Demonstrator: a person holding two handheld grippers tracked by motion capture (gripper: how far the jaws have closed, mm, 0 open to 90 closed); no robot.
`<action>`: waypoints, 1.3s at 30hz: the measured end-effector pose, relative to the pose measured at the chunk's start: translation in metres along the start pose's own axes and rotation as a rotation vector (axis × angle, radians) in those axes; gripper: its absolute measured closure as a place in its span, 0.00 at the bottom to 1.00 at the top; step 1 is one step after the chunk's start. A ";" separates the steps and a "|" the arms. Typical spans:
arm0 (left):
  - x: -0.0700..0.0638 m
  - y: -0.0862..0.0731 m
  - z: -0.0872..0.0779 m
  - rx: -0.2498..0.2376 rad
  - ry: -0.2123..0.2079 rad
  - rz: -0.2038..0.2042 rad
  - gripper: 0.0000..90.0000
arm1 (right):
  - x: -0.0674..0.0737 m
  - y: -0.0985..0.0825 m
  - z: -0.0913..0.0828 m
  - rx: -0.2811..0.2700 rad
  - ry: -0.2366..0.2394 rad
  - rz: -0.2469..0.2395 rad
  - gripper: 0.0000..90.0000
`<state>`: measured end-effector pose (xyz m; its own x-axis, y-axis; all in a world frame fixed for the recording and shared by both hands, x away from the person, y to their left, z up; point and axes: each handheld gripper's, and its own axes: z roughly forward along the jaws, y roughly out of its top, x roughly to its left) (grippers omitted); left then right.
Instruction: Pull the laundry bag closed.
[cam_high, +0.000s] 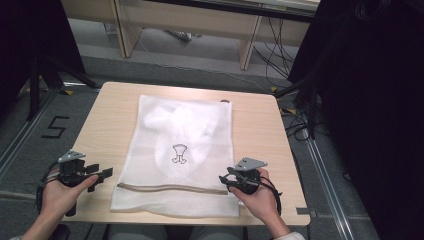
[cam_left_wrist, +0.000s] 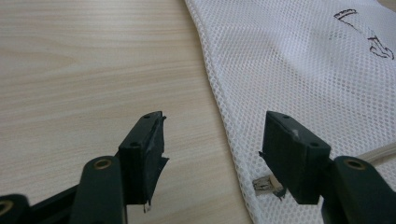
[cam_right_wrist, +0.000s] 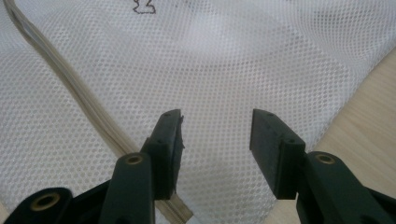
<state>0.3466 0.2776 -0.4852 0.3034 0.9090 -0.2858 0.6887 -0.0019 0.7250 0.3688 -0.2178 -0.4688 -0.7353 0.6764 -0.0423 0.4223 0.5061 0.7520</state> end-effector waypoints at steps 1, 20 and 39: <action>0.000 0.000 0.000 -0.001 -0.003 -0.002 0.43 | 0.001 0.000 0.000 0.004 0.005 0.007 0.62; 0.000 0.000 0.001 0.007 -0.005 0.013 0.46 | 0.027 0.019 0.013 -0.028 0.078 -0.058 0.72; 0.000 -0.004 -0.002 0.002 0.005 -0.014 0.47 | 0.063 0.049 0.044 -0.035 0.172 -0.154 0.72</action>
<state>0.3426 0.2788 -0.4868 0.2900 0.9112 -0.2926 0.6944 0.0100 0.7195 0.3663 -0.1273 -0.4633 -0.8702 0.4903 -0.0478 0.2818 0.5752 0.7679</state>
